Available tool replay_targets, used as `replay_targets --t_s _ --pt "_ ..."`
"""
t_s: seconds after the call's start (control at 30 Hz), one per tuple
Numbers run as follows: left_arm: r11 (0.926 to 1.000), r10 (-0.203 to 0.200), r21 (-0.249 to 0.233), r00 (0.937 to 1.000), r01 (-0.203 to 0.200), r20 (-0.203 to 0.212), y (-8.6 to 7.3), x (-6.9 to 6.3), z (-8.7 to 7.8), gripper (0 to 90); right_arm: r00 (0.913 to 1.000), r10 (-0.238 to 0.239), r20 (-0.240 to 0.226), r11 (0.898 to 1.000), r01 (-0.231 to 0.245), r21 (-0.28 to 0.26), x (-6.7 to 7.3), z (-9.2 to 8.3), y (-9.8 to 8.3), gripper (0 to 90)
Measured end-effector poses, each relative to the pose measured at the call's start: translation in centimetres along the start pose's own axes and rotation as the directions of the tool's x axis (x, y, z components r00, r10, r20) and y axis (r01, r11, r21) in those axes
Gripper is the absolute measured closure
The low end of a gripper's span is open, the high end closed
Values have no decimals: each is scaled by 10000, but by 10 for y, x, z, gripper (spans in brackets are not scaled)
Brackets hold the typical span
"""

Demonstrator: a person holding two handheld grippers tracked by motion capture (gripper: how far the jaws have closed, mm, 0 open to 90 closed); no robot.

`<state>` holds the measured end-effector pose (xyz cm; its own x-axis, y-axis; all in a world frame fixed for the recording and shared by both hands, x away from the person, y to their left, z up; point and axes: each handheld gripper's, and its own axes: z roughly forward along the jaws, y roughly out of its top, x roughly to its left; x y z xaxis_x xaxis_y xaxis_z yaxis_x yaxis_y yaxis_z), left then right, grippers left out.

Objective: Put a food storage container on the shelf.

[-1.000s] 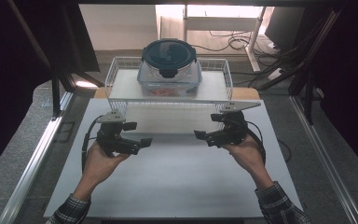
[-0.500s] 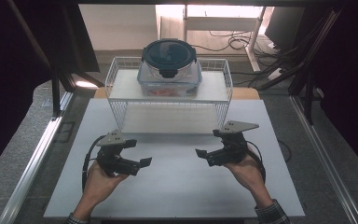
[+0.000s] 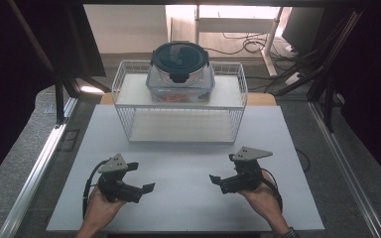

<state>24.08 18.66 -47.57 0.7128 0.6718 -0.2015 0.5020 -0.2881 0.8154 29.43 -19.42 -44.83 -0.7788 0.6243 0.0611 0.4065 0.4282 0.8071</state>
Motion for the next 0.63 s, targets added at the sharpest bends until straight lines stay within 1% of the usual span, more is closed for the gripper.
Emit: replay_targets --t_s 0.03,0.07,0.1,0.13,0.17,0.2,0.23,0.27,0.3,0.33,0.37,0.4,0.43,0.47,0.5,0.53,0.63 --pt "9999 35 123 9998 -33 -194 -9 -1 0 19 10000 21 47 10000 -21 63 2 2 -10 7" --pt "9999 35 123 9998 -33 -194 -9 -1 0 15 10000 21 47 10000 -21 63 2 2 -10 7" --pt "9998 62 193 9994 -55 -338 -18 -3 1 10 9999 -56 113 9999 54 145 5 3 -19 6" --pt "9998 62 193 9994 -55 -338 -18 -3 1 10 9999 -56 113 9999 54 145 5 3 -19 6" --pt "9997 69 216 9991 -60 -419 -22 -4 2 10 9999 -78 142 9999 76 133 6 4 -24 6" --pt "9995 104 304 9986 -88 -527 -31 -5 4 9 9999 -80 106 9999 78 138 8 5 -33 6" --pt "9991 159 398 9983 -136 -557 -36 -5 5 8 9999 -50 101 9999 48 161 10 6 -38 6" --pt "9991 159 398 9983 -136 -557 -36 -5 5 8 9999 -50 101 9999 48 161 10 6 -38 6" --pt "9975 270 672 9976 -227 -642 -44 -5 8 6 9999 -56 111 9994 52 338 12 9 -46 7" --pt "9975 270 672 9976 -227 -642 -44 -5 8 6 9999 -56 111 9994 52 338 12 9 -46 7" --pt "9950 401 941 9962 -328 -772 -51 -3 11 6 9999 -112 126 9979 103 640 13 13 -53 6" --pt "9950 401 941 9962 -328 -772 -51 -3 11 6 9999 -112 126 9979 103 640 13 13 -53 6" --pt "9927 441 1157 9952 -338 -876 -56 -2 14 7 9997 -178 163 9952 161 964 14 17 -58 6" --pt "9927 441 1157 9952 -338 -876 -56 -2 14 7 9997 -178 163 9952 161 964 14 17 -58 6" --pt "9923 414 1199 9953 -308 -873 -57 0 15 7 9997 -185 182 9934 163 1138 14 20 -60 6" --pt "9923 308 1225 9960 -204 -835 -58 1 16 7 9997 -189 183 9929 166 1176 14 21 -61 6" --pt "9937 228 1117 9965 -138 -803 -58 2 16 6 9995 -215 219 9925 187 1205 14 22 -61 6"
